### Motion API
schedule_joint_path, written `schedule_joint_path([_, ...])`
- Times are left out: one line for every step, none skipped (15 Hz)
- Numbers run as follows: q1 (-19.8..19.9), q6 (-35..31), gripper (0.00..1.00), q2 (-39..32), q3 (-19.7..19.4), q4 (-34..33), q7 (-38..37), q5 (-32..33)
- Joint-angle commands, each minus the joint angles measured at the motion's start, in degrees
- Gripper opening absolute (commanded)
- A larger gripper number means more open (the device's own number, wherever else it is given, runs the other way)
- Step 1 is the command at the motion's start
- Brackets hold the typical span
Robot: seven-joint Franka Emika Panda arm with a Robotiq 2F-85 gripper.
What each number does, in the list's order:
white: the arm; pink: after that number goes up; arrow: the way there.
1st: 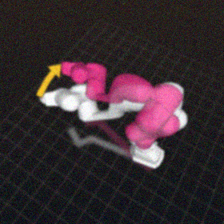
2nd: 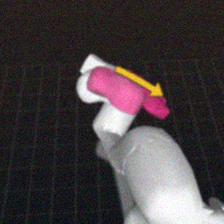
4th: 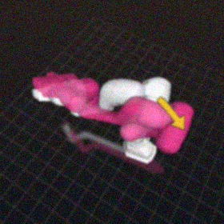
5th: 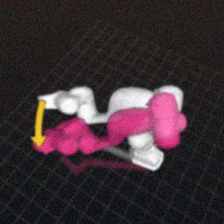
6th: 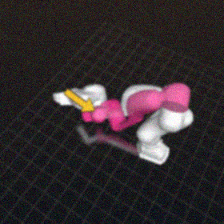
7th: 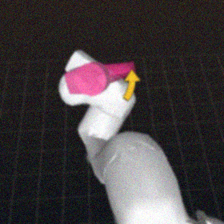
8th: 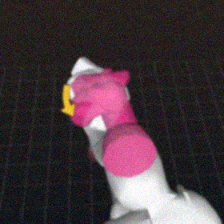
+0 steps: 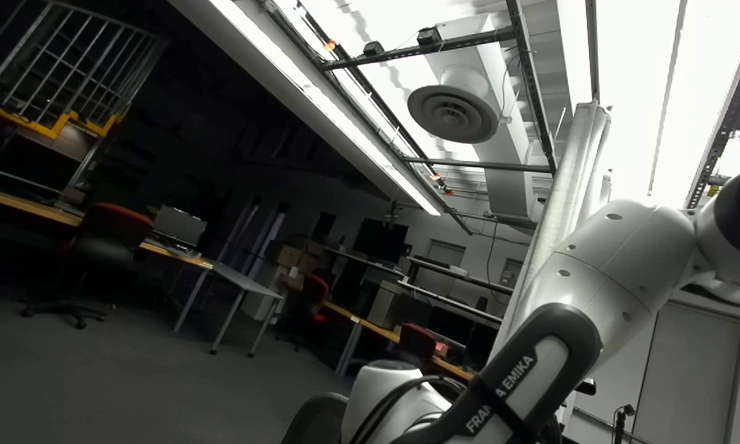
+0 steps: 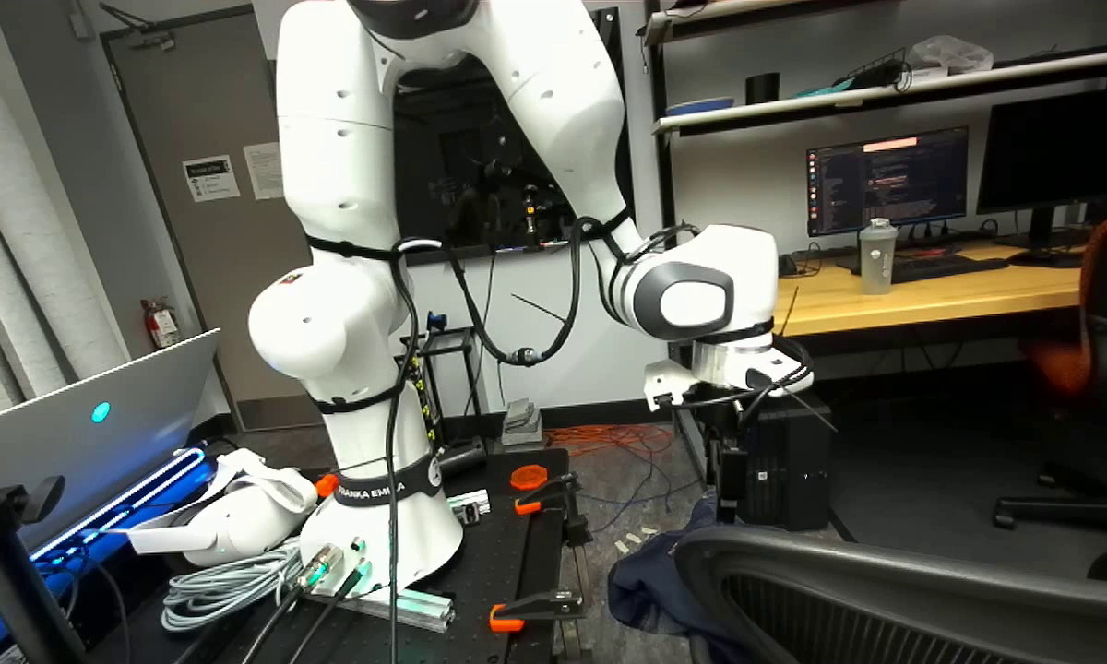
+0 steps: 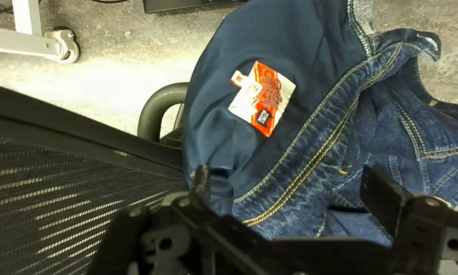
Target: Pick the cloth and put it on the back rest of the chair
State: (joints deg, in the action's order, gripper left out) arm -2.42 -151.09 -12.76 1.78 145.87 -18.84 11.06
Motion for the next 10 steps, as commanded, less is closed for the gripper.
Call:
schedule_joint_path([-4.19,-2.79,1.0,-7.61,-3.37,-4.38,-5.03,3.2])
schedule_joint_path([-5.25,-3.27,1.0,-9.2,-4.05,-5.34,-5.61,3.16])
schedule_joint_path([-6.37,-3.67,1.0,-10.85,-4.67,-6.43,-6.05,2.94])
schedule_joint_path([-7.4,-4.08,1.0,-12.27,-5.26,-7.4,-6.21,2.65])
schedule_joint_path([-8.36,-4.24,1.0,-13.61,-5.8,-8.34,-6.38,2.3])
schedule_joint_path([-9.37,-4.36,1.0,-14.91,-6.48,-9.23,-6.61,2.28])
schedule_joint_path([-10.14,-4.2,1.0,-16.2,-7.05,-10.11,-6.65,2.07])
schedule_joint_path([-10.88,-3.93,0.99,-17.3,-7.66,-10.96,-6.84,1.93])
schedule_joint_path([-11.41,-3.64,0.75,-18.38,-8.15,-11.71,-6.95,1.57])
schedule_joint_path([-12.05,-3.57,0.75,-19.2,-8.82,-12.33,-7.32,1.51])
